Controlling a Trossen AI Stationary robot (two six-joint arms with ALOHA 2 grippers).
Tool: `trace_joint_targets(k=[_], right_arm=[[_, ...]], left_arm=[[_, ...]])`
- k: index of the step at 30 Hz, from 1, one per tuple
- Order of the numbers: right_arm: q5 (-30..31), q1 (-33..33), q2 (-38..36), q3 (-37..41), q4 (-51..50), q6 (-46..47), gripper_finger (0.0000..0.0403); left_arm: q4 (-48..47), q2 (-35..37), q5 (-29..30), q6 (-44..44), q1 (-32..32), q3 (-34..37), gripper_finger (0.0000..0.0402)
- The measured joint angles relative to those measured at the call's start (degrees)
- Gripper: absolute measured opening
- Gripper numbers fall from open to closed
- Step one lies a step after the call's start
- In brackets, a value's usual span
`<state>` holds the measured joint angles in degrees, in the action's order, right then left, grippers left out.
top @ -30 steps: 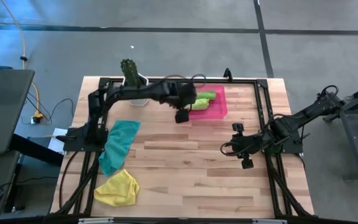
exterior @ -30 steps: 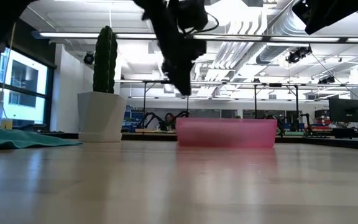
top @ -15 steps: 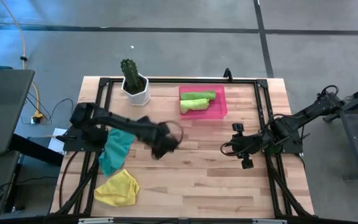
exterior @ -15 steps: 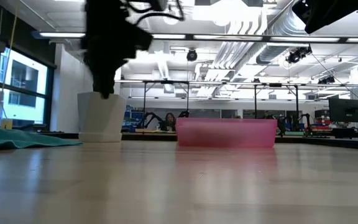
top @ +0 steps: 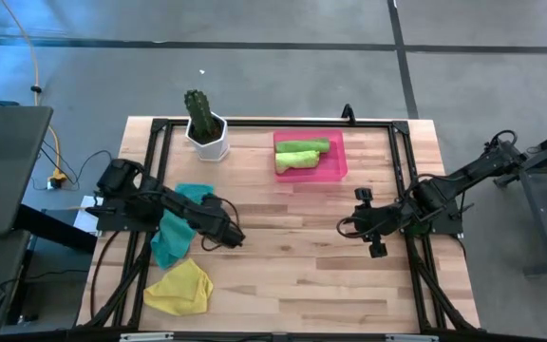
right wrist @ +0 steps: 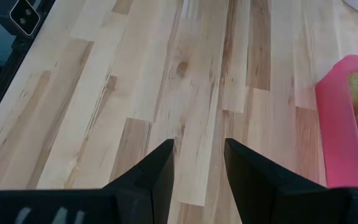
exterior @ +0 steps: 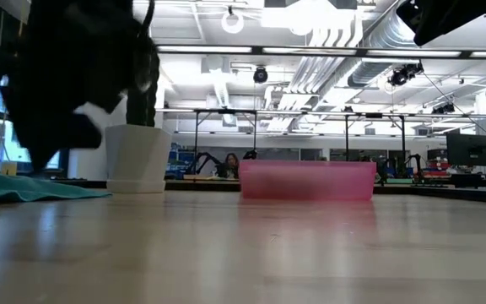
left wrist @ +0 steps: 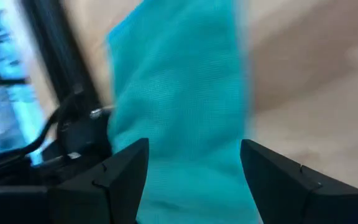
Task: Roll microfiber towels into tight, uniform cylinder then place into a basket
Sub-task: Roll the blue microfiber cloth
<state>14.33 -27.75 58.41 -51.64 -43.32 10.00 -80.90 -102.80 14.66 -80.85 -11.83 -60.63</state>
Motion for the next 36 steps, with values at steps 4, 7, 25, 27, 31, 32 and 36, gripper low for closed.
trace_joint_targets(k=[4, 7, 25, 27, 31, 32, 36], right_arm=[[0.00, -0.01, 0.00, 0.00, 0.07, 0.01, 0.0133], [0.00, 0.00, 0.00, 0.00, 0.13, 0.00, 0.0133], [0.00, -0.02, 0.02, 0.00, 0.27, 0.00, 0.0133], [0.00, 0.00, 0.00, 0.00, 0.27, 0.02, 0.0133], [0.00, 0.00, 0.02, 0.00, 0.27, 0.00, 0.0133], [0.00, 0.00, 0.02, 0.00, 0.30, 0.00, 0.0133], [0.00, -0.02, 0.02, 0.00, 0.29, 0.00, 0.0133]], left_arm=[[2.91, 0.14, 1.78, -0.48, 1.33, 4.94, 0.0243], [8.00, 0.16, 2.85, 2.62, 2.08, 7.95, 0.0243], [23.54, 0.15, 12.60, 18.12, 4.43, 8.64, 0.0223], [27.51, 0.16, 12.88, 19.57, 4.43, 7.75, 0.0215], [40.69, 0.15, 12.40, 22.59, 4.43, 6.33, 0.0201], [44.46, 0.08, 11.56, 23.54, 4.42, 6.11, 0.0198], [61.49, -0.11, 5.02, 30.52, 4.20, 5.44, 0.0187]])
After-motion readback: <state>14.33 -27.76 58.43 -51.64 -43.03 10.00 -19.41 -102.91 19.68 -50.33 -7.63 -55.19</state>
